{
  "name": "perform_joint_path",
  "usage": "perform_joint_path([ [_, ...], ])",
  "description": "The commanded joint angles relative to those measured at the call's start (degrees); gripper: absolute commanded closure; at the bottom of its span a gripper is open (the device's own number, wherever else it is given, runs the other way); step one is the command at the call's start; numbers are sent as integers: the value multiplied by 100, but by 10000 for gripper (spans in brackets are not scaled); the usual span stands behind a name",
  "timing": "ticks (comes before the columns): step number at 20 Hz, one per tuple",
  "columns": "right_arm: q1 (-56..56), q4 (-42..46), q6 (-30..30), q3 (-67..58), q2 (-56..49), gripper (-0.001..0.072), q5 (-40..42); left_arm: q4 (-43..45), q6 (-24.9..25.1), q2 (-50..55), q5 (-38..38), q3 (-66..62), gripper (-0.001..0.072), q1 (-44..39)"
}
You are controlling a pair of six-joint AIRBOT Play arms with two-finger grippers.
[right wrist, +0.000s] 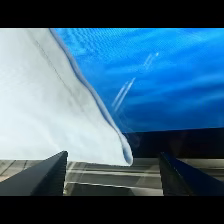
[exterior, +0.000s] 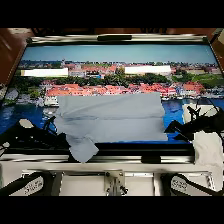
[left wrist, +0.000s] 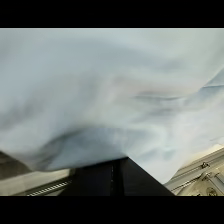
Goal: Fold the shirts.
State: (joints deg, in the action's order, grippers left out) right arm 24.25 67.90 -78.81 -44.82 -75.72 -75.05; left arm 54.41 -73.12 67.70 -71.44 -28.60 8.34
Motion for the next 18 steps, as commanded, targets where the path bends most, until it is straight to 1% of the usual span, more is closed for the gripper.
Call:
perform_joint_path([
  [1,-210,-188,31,109,-208,35,208,0,2,0,-96,-98,677,-2],
  [2,-372,-214,26,109,-284,36,297,0,2,0,-138,-96,677,-2],
  [3,-514,-203,13,109,-330,62,433,0,2,0,-179,-98,677,-2],
  [4,-640,-199,-37,109,-341,125,612,2,4,0,-229,-98,677,-2],
  [5,-741,-179,-136,107,-339,271,789,2,28,0,-264,-98,677,-2],
  [6,-785,-175,-195,107,-339,520,887,2,46,-4,-275,-98,677,-2],
  [7,-800,-184,-214,98,-332,648,914,4,48,-26,-271,-109,677,-2],
  [9,-798,-177,-37,11,-267,647,739,138,120,-81,-278,-273,677,-2],
  [10,-798,-177,48,-50,-179,647,651,149,411,-127,-350,-450,677,-2],
  [12,-800,-186,232,-203,44,647,595,149,673,-190,-549,-966,677,0],
  [14,-800,-289,437,-396,240,648,612,177,658,-184,-730,-1589,677,0],
  [16,-802,-363,433,-595,267,648,763,474,385,-85,-776,-2192,678,-2],
  [18,-992,-437,459,-804,243,648,1054,485,356,267,-837,-2673,677,-9],
])
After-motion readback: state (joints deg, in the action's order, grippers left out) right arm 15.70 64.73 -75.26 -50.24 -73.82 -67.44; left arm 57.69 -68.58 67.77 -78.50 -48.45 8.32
